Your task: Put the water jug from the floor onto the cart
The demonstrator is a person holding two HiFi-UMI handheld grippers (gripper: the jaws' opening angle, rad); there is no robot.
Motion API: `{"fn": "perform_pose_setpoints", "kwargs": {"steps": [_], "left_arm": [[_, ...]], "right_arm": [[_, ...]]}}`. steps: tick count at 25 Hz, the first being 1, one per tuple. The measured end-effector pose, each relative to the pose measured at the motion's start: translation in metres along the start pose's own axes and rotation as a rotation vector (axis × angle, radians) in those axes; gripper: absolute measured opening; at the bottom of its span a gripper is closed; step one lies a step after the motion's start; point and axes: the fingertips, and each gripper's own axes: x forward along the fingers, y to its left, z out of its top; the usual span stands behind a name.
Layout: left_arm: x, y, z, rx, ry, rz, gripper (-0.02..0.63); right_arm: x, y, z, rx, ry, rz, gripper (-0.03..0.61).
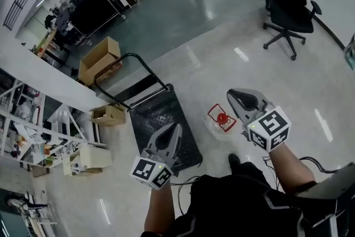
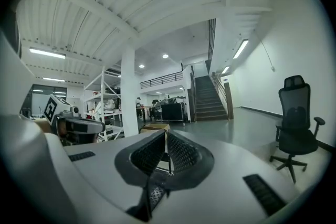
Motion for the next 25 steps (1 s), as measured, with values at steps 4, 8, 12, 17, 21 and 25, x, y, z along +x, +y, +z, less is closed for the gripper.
{"fn": "perform_pose_setpoints", "kwargs": {"steps": [4,8,12,17,21,25], "left_arm": [[0.024,0.02,0.0,-0.015,0.023,0.006,0.0],[0.046,0.043,-0.012,-0.034,0.045,0.017,0.0],[0.062,0.072,-0.037,-0.031,0.058,0.039,0.0],[0.086,0.091,-0.085,-0.082,0.132,0.017,-0.002],[0.099,0.106,-0.145,-0.133,0.225,-0.01,-0.002],[0.117,0.112,-0.197,-0.18,0.299,-0.029,-0.002]], "right_arm": [[0.026,-0.02,-0.001,0.015,0.02,0.002,0.003],[0.051,-0.044,-0.016,0.041,0.034,-0.034,0.003],[0.077,-0.068,-0.059,0.131,0.1,-0.087,0.031],[0.096,-0.099,-0.133,0.271,0.216,-0.19,0.143],[0.108,-0.107,-0.206,0.327,0.324,-0.236,0.149],[0.111,-0.122,-0.281,0.407,0.412,-0.293,0.155]]}}
